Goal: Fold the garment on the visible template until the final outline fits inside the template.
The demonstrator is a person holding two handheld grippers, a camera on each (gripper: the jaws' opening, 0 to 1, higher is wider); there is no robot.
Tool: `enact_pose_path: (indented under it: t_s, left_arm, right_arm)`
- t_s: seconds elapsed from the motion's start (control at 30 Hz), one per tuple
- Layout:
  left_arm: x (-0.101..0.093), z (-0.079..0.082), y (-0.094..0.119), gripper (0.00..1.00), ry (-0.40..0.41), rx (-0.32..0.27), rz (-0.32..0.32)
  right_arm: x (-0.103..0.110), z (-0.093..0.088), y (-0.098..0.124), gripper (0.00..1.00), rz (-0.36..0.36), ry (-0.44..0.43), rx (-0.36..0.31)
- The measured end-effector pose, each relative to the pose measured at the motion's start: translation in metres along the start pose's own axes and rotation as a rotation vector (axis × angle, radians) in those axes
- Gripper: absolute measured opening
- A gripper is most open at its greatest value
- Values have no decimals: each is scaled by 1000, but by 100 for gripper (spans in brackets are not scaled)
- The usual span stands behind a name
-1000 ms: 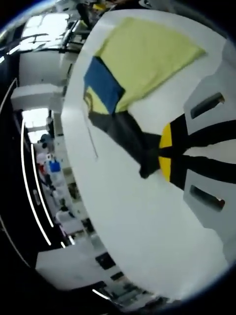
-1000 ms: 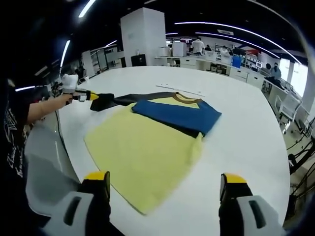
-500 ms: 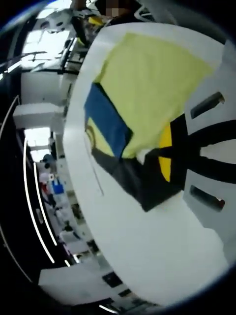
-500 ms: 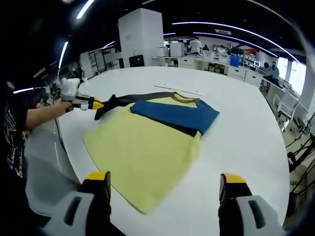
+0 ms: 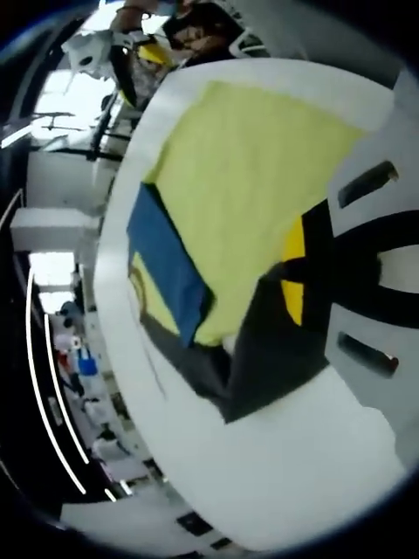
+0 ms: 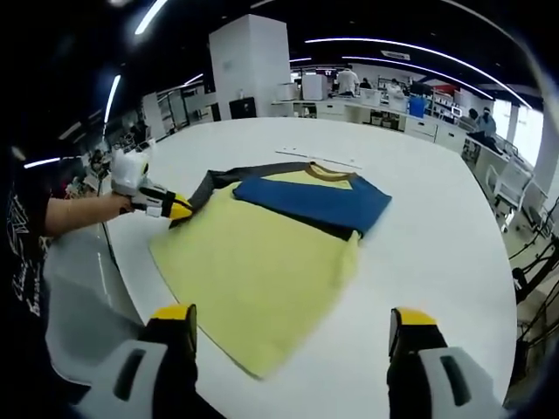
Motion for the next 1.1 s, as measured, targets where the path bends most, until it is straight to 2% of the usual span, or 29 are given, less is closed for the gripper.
enact_pose_path:
  t_s: [0.2,0.37,0.5,0.57,0.6,0.63,0.87,0.97,1.1]
  left_arm:
    - [-4,-7,-3,7,2,26,-5]
    - [-4,-16,-5,12,31,51,8]
    - [-6,-14,-3,18,34,28,10]
    - [-5,-9,-1,23,28,-10,27]
    - [-7,-2,0,26,48,-60,18]
    - [-8,1,2,29,63,-74,17]
    - [14,17,22,45,87,-145,154]
    - [20,19,31,47,95,-174,190]
    - [26,14,36,47,119,-157,235]
  right_arm:
    - [3,3,2,91,-4,-7,-11]
    - [4,4,2,91,-9,-12,-18]
    - [5,4,2,91,-8,-12,-20]
    - [5,4,2,91,-8,-14,-20]
    - [6,4,2,91,-7,-13,-20]
    - [6,4,2,91,-8,-13,-21]
    - [6,3,5,91,-15,-22,-32]
    - [7,2,6,91,-16,-24,-30]
    - [10,2,5,91,-16,-22,-29]
Point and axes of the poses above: the point that each gripper's makers call its tool centre point, and the gripper's own axes: y roughly backward along the fingers, x roughly to its left, z roughly out of its top, the point moved 2 cm from there along y, roughly backward along the fingers, and after that the axes turned 9 degrees about y, right-handed, at the moved point
